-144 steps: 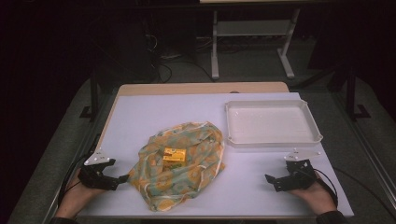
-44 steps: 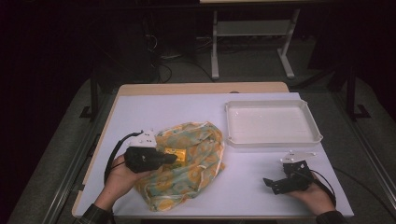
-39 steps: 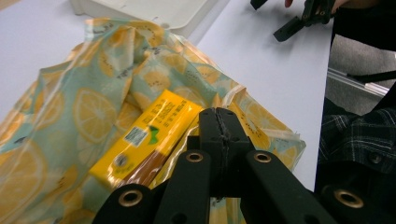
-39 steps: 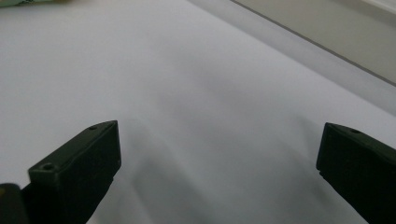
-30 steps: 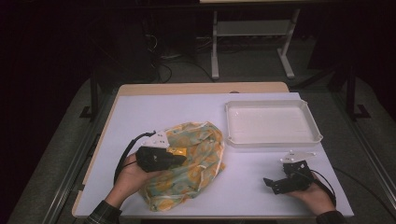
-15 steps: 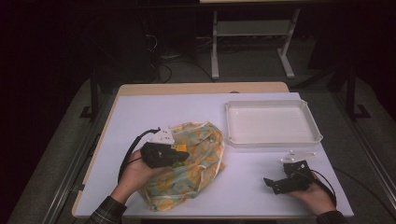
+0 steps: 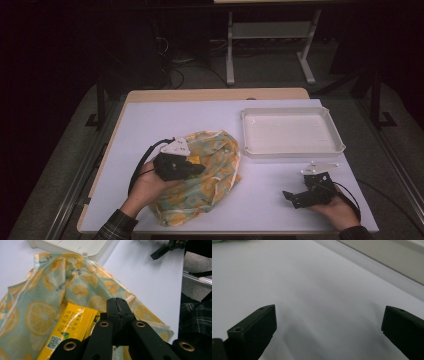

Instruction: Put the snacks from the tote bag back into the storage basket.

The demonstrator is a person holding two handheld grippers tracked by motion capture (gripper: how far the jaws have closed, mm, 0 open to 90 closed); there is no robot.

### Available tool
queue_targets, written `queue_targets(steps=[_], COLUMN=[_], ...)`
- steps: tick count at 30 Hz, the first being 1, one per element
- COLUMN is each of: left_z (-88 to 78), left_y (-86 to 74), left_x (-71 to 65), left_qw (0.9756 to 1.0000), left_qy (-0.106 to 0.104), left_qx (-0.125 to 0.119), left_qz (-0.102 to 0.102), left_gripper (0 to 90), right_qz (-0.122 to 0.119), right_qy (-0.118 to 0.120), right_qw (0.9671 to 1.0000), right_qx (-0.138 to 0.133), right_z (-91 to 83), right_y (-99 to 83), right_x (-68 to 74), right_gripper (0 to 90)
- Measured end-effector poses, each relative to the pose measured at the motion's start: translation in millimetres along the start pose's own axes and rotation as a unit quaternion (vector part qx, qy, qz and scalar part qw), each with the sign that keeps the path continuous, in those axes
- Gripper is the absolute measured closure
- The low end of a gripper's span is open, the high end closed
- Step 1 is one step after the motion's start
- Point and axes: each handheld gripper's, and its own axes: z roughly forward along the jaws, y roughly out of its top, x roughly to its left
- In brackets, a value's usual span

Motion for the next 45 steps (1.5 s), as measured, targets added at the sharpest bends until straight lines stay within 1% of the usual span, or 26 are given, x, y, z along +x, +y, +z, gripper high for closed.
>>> queue_targets(steps=[1,3,4,5,6,7,8,9,10,11,13,23,25,27,28,30,32,35,36,37,38,41,42,43,44,45], left_z=[-0.6,-0.6,-0.5,-0.4,-0.4,0.9,1.0,2.8,4.5,5.3,8.5,19.3,20.2,21.3,20.5,19.9,16.7,10.1,7.3,0.2,0.2,-13.2,-22.8,-22.8,-33.1,-38.3], left_y=[-2.0,-3.4,-7.2,-9.4,-9.4,-14.2,-16.3,-18.5,-20.2,-21.0,-21.2,-16.2,-15.6,-14.4,-13.9,-13.9,-13.8,-14.2,-14.5,-14.9,-14.9,-14.8,-15.3,-15.3,-16.3,-17.2], left_x=[-4.3,-6.1,-9.9,-11.1,-11.1,-12.8,-11.6,-11.9,-11.8,-11.1,-10.8,-9.2,-9.4,-9.4,-10.7,-11.9,-13.2,-14.8,-15.2,-15.1,-15.1,-11.9,-8.9,-8.9,-5.3,-3.1], left_qw=[1.0,1.0,0.9998,0.9997,0.9997,0.9991,0.9987,0.9985,0.9982,0.9978,0.9975,0.9965,0.9964,0.9966,0.9972,0.9974,0.998,0.9986,0.9988,0.999,0.999,0.9993,0.9994,0.9994,0.9995,0.9995], left_qy=[-0.001,0.001,0.009,0.014,0.014,0.023,0.025,0.028,0.03,0.032,0.041,0.058,0.057,0.056,0.048,0.044,0.035,0.015,0.012,0.003,0.003,0.001,0.004,0.004,0.01,0.011], left_qx=[0.005,0.007,0.016,0.02,0.02,0.033,0.042,0.042,0.044,0.052,0.051,0.049,0.048,0.047,0.046,0.043,0.041,0.034,0.03,0.031,0.031,0.027,0.022,0.022,0.017,0.012], left_qz=[-0.001,0.0,-0.004,-0.003,-0.003,-0.01,-0.009,-0.021,-0.026,-0.025,-0.029,-0.034,-0.039,-0.037,-0.035,-0.037,-0.034,-0.038,-0.036,-0.033,-0.033,-0.026,-0.026,-0.026,-0.025,-0.025], left_gripper=[89.8,89.8,89.8,89.8,89.8,89.8,89.8,89.8,89.8,89.8,89.8,89.9,89.9,89.9,89.8,89.9,89.8,89.8,89.8,89.7,89.8,89.7,89.7,89.7,89.7,89.7], right_qz=[0.002,0.001,0.002,0.0,0.0,0.0,0.0,-0.001,0.0,0.0,-0.001,-0.005,-0.005,-0.004,-0.002,-0.003,-0.002,-0.002,-0.001,-0.003,-0.003,-0.002,-0.002,-0.003,-0.003,-0.003], right_qy=[0.0,0.0,-0.001,-0.001,-0.001,-0.001,-0.001,-0.001,-0.001,-0.001,0.0,-0.002,-0.002,-0.002,-0.002,-0.002,-0.002,-0.002,-0.002,-0.002,-0.002,-0.002,-0.002,-0.002,-0.001,-0.002], right_qw=[1.0,1.0,1.0,1.0,1.0,1.0,1.0,1.0,1.0,1.0,1.0,1.0,1.0,1.0,1.0,1.0,1.0,1.0,1.0,1.0,1.0,1.0,1.0,1.0,1.0,1.0], right_qx=[0.001,0.0,0.0,0.0,0.0,-0.001,-0.001,-0.001,-0.001,-0.001,-0.002,0.001,0.001,0.002,0.003,0.002,0.002,0.002,0.002,0.002,0.002,0.003,0.002,0.002,0.003,0.002], right_z=[-0.2,-0.5,-0.6,-0.6,-0.6,-0.8,-0.9,-0.7,-0.7,-0.6,-0.2,0.2,0.0,0.0,-0.1,0.0,-0.2,-0.2,-0.2,0.0,0.0,-0.3,-0.1,0.0,0.0,0.1], right_y=[-0.1,-0.3,-0.3,-0.4,-0.4,-0.3,-0.2,-0.2,-0.1,0.1,0.5,0.7,0.6,0.5,0.3,0.2,0.0,0.0,0.0,-0.1,-0.1,0.0,0.0,0.0,0.1,0.0], right_x=[0.2,-0.2,-0.2,-0.4,-0.4,-0.2,-0.1,-0.2,-0.1,-0.1,-0.2,-0.4,-0.6,-0.9,-0.9,-1.0,-1.2,-1.0,-0.9,-1.0,-1.0,-1.0,-1.0,-0.9,-1.0,-1.0], right_gripper=[0.0,0.0,0.0,0.0,0.0,0.0,0.0,0.0,0.0,0.0,0.0,0.0,0.0,0.0,0.0,0.0,0.0,0.0,0.0,0.0,0.0,0.0,0.0,0.0,0.0,0.0])
